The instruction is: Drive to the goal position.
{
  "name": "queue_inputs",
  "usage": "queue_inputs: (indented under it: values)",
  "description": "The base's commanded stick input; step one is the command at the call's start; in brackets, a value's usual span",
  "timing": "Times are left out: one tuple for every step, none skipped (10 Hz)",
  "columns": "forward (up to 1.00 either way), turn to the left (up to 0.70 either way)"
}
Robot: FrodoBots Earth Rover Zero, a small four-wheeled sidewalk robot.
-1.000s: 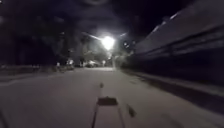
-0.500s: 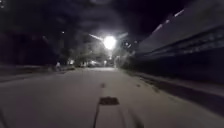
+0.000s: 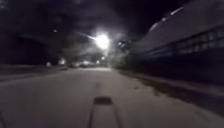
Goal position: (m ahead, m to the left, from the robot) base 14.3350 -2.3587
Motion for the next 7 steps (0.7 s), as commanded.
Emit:
queue_inputs:
  values:
    - [0.7,0.0]
    - [0.7,0.0]
    - [0.7,0.0]
    - [0.7,0.0]
    - [0.7,0.0]
    - [0.7,0.0]
    - [0.7,0.0]
